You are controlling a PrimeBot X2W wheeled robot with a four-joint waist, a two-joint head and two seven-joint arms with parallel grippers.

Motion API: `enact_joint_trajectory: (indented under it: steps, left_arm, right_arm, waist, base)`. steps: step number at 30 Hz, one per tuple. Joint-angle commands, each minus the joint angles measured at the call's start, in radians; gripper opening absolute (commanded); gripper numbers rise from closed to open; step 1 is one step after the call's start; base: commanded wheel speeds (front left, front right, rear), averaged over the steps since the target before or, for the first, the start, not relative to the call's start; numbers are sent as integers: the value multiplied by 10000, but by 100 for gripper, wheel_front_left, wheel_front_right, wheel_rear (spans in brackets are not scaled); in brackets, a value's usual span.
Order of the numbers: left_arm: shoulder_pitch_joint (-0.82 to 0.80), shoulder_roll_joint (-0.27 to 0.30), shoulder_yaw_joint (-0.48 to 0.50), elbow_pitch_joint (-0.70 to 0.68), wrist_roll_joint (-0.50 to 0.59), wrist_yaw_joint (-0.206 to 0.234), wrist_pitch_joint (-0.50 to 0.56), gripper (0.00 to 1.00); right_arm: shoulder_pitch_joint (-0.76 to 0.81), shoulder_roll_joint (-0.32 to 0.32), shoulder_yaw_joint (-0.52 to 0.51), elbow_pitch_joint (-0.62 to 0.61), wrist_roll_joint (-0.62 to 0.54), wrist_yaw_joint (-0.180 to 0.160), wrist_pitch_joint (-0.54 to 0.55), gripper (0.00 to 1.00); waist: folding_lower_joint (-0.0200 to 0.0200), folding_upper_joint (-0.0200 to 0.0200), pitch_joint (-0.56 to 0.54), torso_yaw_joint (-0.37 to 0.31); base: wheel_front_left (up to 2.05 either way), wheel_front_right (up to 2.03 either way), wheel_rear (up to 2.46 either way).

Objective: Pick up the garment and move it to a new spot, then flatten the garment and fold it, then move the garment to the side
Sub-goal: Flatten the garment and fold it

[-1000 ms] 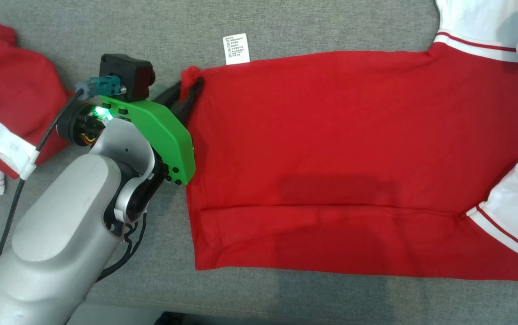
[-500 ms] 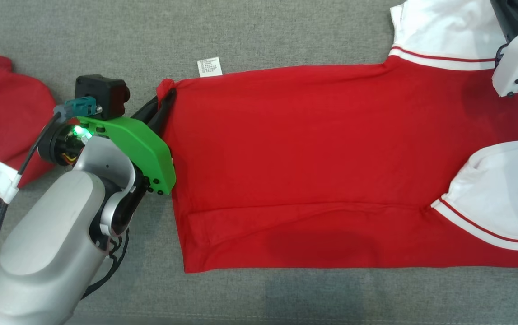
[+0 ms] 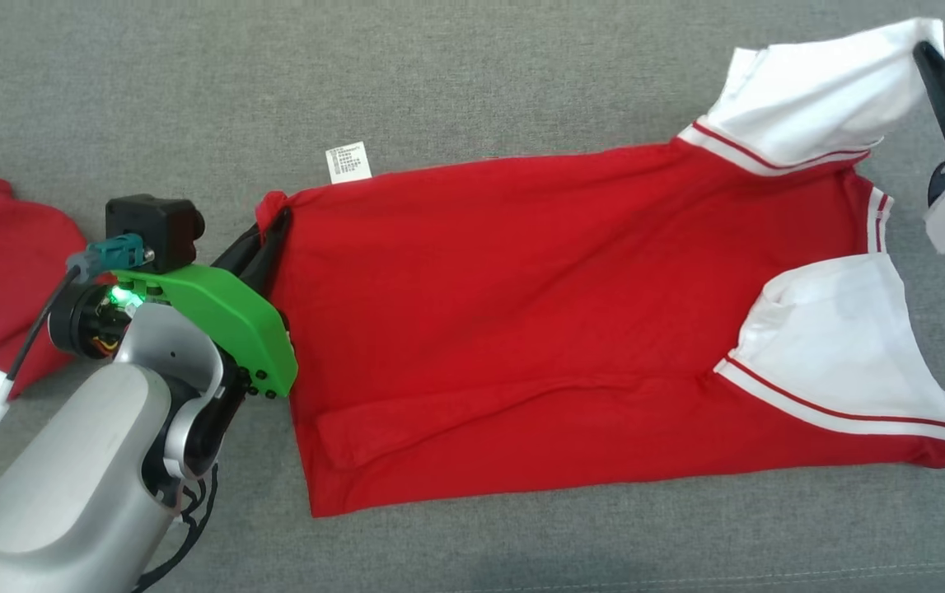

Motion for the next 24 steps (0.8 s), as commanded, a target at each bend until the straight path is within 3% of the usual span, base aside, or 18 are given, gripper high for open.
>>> enact_joint_trajectory:
  steps: [1, 13, 24]
  left_arm:
    - [214, 80, 44, -80, -107, 49, -98, 0]
    - [2142, 186, 303, -1325, -157, 421, -1684, 0]
    - [2366, 20, 421, -566, -38, -108, -2960, 0]
  right_arm:
    - [367, 58, -137, -182, 23, -14, -45, 0]
    - [3006, 1296, -1017, -1348, -254, -14, -157, 0]
    - [3216, 1478, -1241, -1336, -518, -14, -24, 0]
  waist:
    - [0, 0, -236, -229]
    - [0, 0, -505, -527]
    - [0, 0, -659, -437]
  base:
    - [0, 0, 0]
    - [0, 0, 0]
    - [0, 0, 0]
